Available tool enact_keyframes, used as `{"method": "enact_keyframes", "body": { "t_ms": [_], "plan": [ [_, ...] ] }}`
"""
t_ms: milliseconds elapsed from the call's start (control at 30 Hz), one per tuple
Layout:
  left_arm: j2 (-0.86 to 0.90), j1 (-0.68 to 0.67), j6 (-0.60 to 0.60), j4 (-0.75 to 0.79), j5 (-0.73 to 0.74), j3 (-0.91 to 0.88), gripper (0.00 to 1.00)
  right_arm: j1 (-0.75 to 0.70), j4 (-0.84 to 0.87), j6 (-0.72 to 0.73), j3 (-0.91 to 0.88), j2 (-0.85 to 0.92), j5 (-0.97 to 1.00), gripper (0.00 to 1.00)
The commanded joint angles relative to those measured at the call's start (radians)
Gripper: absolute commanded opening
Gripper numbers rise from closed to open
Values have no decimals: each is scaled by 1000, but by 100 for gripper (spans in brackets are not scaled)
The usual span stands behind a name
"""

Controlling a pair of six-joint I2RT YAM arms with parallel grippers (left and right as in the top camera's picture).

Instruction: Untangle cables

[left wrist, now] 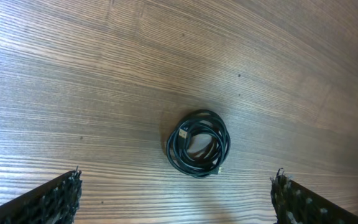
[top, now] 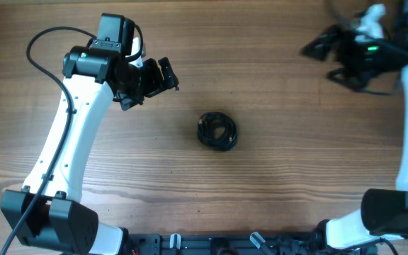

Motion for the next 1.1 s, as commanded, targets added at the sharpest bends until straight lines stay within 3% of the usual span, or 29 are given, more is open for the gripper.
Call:
{"method": "enact_keyframes", "body": {
  "t_ms": [0, 67, 233, 433, 800, 967, 1067],
  "plan": [
    [-20, 0, 2, 0, -16, 10, 100, 156, 96, 114, -99, 10, 103, 100],
    [-20, 0, 2, -1, -16, 10, 100, 233, 146, 189, -145, 10, 195, 100],
    [-20, 0, 2, 0, -16, 10, 100, 371, 241, 196, -272, 10, 277, 100],
    [-20, -1, 1, -24, -12, 10, 100, 402, 391, 264, -449, 10, 265, 100],
    [-14, -1, 2, -57, -13, 10, 100, 512, 465, 268, -484, 10, 265, 100],
    [-9, -1, 2, -68, -15, 10, 100, 562, 470, 423, -485, 10, 266, 100],
    [-5, -1, 1, -67, -47, 10, 100, 562, 486, 422, -485, 10, 269, 100]
  ]
}}
